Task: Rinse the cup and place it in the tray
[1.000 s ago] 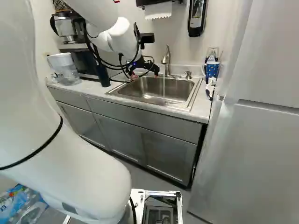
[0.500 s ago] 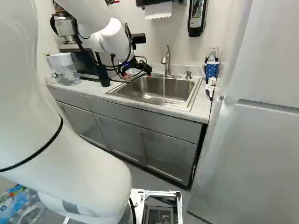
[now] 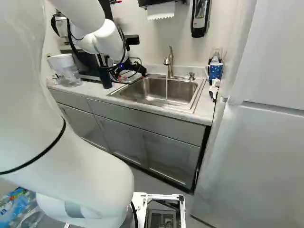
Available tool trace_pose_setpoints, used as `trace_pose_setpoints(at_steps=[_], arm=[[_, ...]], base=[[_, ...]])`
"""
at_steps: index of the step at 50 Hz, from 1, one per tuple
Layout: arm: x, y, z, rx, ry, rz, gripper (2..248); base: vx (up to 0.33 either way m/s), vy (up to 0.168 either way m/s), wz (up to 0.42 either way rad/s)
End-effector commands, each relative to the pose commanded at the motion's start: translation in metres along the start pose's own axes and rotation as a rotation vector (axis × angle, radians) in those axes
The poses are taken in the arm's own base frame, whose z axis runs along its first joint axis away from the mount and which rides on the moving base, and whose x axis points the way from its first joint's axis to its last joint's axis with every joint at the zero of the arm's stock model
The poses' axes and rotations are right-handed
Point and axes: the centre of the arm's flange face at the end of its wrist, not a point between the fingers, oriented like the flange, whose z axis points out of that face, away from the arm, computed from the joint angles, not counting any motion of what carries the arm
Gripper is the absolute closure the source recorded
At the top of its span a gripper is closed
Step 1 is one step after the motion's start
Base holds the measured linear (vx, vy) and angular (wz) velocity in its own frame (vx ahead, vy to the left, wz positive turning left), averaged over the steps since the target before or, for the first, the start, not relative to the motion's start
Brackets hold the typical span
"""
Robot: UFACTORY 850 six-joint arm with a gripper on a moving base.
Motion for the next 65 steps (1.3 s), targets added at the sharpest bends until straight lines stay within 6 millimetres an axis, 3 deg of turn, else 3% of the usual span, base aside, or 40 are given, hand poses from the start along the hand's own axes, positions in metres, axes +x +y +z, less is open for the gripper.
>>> trace_pose_setpoints(at_steps=[65], arm=[[0.013, -0.105, 0.012, 0.153, -0.002, -0.149, 3]], base=[[0.0, 0.0, 0.0]])
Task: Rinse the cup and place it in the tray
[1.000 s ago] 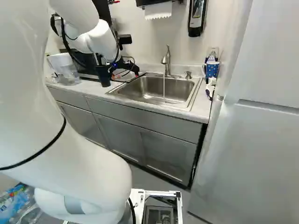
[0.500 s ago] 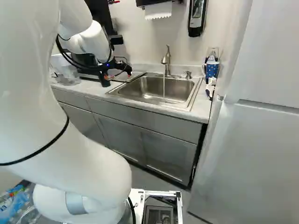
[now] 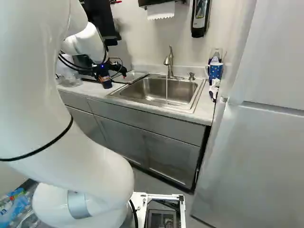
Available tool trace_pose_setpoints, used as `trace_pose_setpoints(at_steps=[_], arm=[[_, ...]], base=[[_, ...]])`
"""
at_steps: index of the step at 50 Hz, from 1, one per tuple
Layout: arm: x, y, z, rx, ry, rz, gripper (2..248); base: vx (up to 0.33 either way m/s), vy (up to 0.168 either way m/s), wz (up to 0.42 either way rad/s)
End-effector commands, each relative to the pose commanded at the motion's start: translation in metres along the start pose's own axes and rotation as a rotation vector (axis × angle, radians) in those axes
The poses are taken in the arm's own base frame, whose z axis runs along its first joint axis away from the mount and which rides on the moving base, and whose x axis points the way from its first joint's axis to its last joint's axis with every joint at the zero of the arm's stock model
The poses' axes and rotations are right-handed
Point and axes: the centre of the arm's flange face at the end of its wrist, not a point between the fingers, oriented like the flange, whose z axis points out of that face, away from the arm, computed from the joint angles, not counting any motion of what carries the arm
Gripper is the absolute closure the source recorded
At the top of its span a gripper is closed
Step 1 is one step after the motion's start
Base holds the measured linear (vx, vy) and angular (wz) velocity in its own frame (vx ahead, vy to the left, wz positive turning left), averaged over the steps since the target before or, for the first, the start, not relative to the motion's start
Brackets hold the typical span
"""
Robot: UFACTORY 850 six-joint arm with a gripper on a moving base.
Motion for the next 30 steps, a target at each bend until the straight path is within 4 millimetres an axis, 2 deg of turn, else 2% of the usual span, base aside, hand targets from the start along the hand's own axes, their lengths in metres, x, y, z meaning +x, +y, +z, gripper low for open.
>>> trace_pose_setpoints(at_steps=[18, 30], arm=[[0.012, -0.026, 0.011, 0.037, 0.0, -0.036, 3], [0.011, -0.027, 0.013, 0.038, -0.002, -0.037, 3]], base=[[0.0, 0.0, 0.0], [0.0, 0.0, 0.0]])
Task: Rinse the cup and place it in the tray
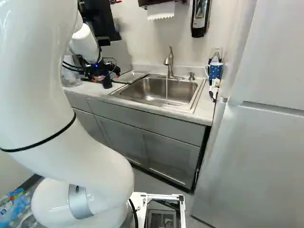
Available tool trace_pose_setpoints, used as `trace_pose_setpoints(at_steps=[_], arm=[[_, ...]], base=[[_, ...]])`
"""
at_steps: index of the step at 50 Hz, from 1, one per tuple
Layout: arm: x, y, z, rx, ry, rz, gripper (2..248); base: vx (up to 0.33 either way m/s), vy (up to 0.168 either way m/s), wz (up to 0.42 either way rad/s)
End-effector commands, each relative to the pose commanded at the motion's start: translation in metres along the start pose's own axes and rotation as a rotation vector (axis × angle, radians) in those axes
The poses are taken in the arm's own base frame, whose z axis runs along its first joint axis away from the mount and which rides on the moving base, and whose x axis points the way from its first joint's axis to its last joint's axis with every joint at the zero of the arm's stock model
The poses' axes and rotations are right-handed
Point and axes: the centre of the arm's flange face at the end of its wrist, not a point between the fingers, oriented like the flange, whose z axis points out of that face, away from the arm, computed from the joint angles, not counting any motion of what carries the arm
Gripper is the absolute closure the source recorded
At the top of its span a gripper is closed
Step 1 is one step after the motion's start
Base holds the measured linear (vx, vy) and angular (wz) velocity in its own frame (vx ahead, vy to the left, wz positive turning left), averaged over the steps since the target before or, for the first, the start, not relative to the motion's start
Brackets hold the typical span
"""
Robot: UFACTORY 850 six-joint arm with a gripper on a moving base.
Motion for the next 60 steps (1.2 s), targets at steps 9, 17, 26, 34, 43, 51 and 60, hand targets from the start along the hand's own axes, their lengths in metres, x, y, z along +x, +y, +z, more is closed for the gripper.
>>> trace_pose_setpoints(at_steps=[9, 17, 26, 34, 43, 51, 60], arm=[[-0.003, 0.0, 0.008, 0.0, -0.008, 0.0, 3], [-0.006, 0.0, 0.017, 0.0, -0.006, 0.0, 3], [-0.008, 0.0, 0.027, 0.0, 0.016, 0.0, 3], [-0.008, 0.0, 0.035, 0.0, 0.043, 0.0, 3], [-0.009, 0.0, 0.045, 0.0, 0.076, 0.0, 3], [-0.009, -0.002, 0.053, 0.003, 0.11, -0.003, 3], [-0.007, -0.007, 0.064, 0.01, 0.151, -0.008, 3]], base=[[0.0, 0.0, 0.0], [0.0, 0.0, 0.0], [0.0, 0.0, 0.0], [0.0, 0.0, 0.0], [0.0, 0.0, 0.0], [0.0, 0.0, 0.0], [0.0, 0.0, 0.0]])
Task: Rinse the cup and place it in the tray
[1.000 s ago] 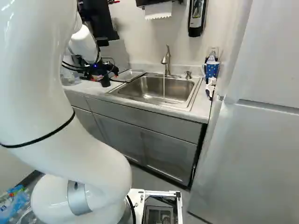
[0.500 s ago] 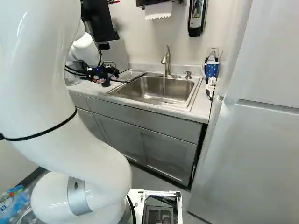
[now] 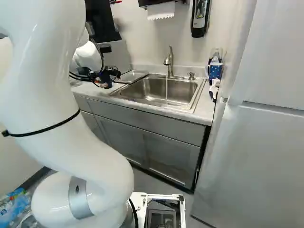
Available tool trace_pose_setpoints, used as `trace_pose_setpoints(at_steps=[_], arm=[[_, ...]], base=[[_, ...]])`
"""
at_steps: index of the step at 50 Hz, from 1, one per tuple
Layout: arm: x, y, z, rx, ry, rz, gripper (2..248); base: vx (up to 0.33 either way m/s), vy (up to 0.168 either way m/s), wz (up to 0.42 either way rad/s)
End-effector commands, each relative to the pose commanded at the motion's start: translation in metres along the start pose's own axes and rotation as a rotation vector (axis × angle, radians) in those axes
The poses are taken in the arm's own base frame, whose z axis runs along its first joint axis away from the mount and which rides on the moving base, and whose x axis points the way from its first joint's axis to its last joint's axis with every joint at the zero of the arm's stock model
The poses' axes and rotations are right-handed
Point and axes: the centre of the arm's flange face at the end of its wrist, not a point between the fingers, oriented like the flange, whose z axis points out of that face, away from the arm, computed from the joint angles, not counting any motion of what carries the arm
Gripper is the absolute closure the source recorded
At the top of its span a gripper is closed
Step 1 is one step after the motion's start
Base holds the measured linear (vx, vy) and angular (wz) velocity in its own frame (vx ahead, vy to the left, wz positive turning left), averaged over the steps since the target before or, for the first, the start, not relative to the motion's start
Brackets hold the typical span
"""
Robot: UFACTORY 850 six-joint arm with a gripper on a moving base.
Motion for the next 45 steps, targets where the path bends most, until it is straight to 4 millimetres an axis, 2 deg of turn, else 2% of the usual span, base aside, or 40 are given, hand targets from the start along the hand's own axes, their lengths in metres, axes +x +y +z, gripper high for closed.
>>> trace_pose_setpoints(at_steps=[45], arm=[[-0.006, -0.009, 0.037, 0.009, 0.236, 0.014, 3]], base=[[0.0, 0.0, 0.0]])
